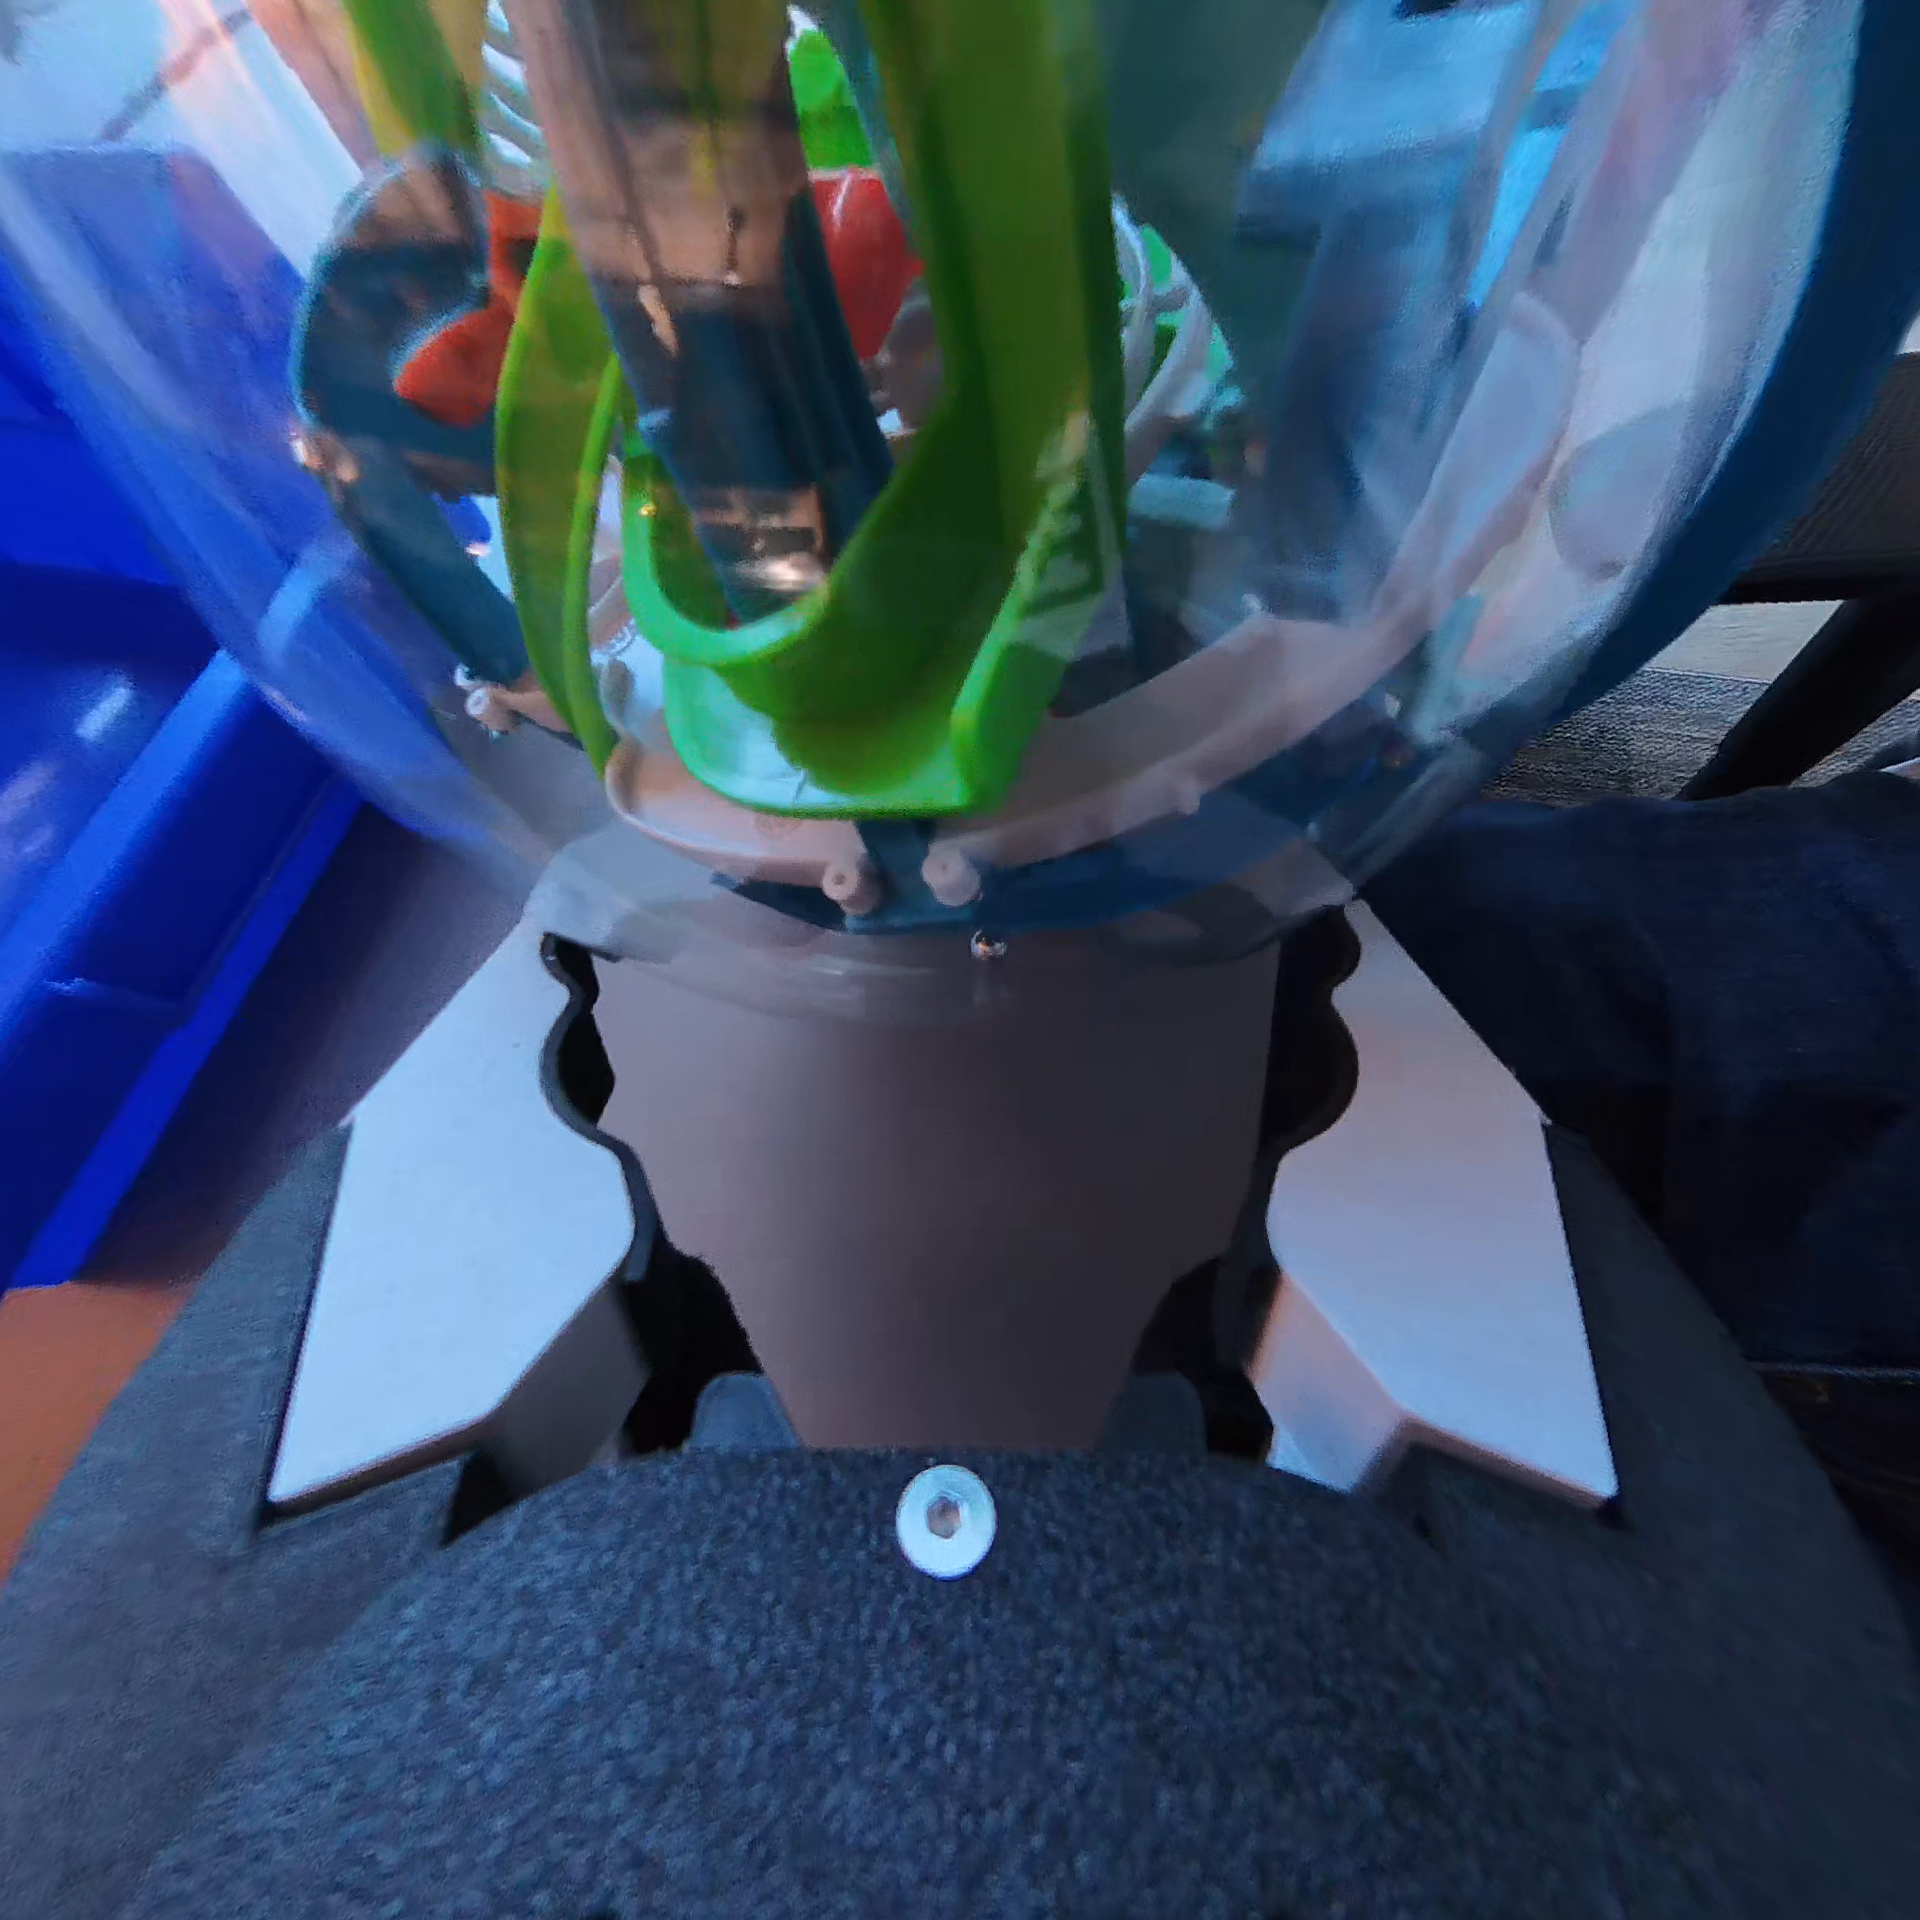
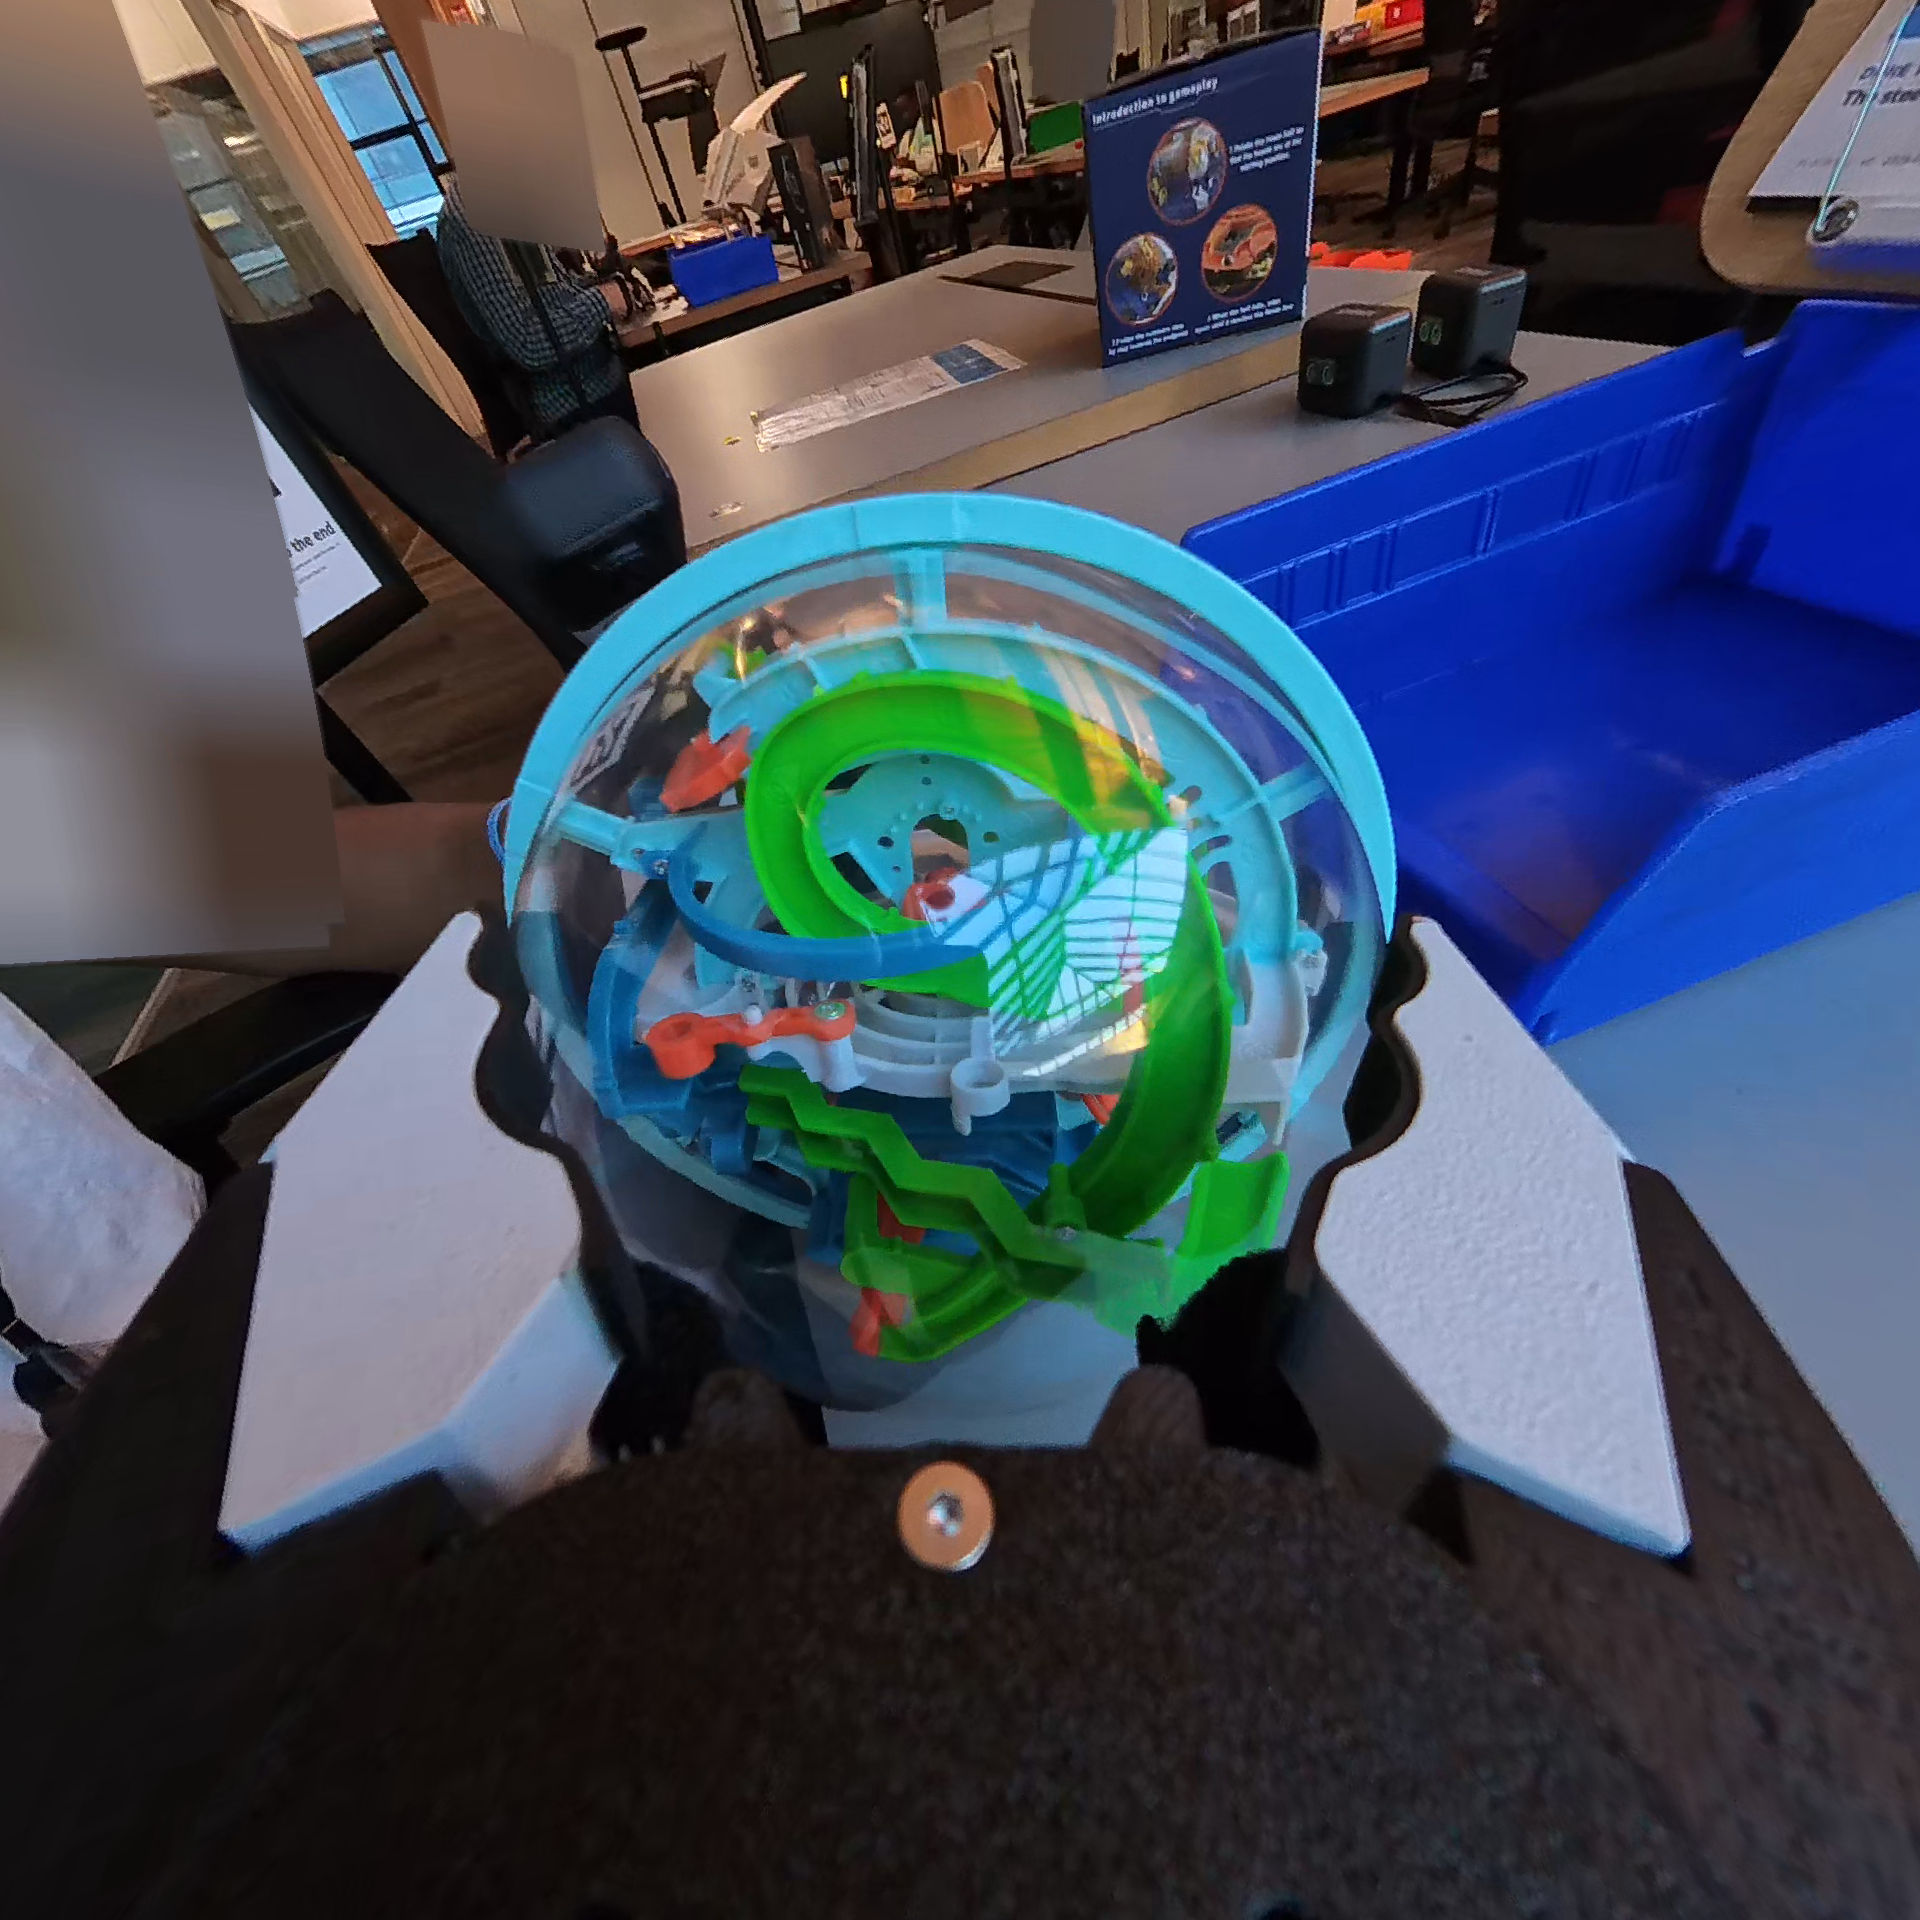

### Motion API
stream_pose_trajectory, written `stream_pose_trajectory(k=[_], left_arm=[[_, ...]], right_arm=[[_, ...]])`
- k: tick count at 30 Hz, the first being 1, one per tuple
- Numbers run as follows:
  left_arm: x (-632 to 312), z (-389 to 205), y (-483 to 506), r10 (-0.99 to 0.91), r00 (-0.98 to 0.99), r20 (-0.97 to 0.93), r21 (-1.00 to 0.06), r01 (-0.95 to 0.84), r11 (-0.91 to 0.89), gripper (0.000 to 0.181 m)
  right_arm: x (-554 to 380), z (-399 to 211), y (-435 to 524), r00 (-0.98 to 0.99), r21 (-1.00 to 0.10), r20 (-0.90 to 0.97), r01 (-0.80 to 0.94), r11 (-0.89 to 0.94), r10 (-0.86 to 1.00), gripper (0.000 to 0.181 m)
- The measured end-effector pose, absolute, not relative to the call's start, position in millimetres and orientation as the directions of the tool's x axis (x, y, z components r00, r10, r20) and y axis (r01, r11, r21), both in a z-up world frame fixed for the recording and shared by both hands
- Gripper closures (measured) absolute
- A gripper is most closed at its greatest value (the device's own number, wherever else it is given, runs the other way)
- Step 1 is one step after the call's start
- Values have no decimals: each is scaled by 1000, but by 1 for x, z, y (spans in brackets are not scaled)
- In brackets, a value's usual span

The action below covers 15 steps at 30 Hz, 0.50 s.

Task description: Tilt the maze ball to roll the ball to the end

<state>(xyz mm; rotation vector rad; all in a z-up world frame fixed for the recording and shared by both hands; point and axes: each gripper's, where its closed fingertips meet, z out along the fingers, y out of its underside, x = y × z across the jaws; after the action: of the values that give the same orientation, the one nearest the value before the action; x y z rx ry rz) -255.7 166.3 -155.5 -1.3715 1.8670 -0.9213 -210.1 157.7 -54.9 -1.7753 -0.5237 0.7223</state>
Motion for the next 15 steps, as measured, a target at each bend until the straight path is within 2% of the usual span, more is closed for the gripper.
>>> stream_pose_trajectory(k=[2, 7, 15], left_arm=[[-255, -159, 168, -967, -246, -69, -824, -532, 194, 46], [-257, -177, 166, -965, -261, -7, -768, -617, 172, 56], [-257, -168, 163, -940, -304, 152, -802, -595, 63, 54]], right_arm=[[-213, -55, 162, 729, -946, -221, 3, -325, 648, 27], [-221, -55, 171, 745, -933, -187, 70, -353, 640, 27], [-216, -57, 176, 757, -912, -250, 25, -410, 603, 27]])
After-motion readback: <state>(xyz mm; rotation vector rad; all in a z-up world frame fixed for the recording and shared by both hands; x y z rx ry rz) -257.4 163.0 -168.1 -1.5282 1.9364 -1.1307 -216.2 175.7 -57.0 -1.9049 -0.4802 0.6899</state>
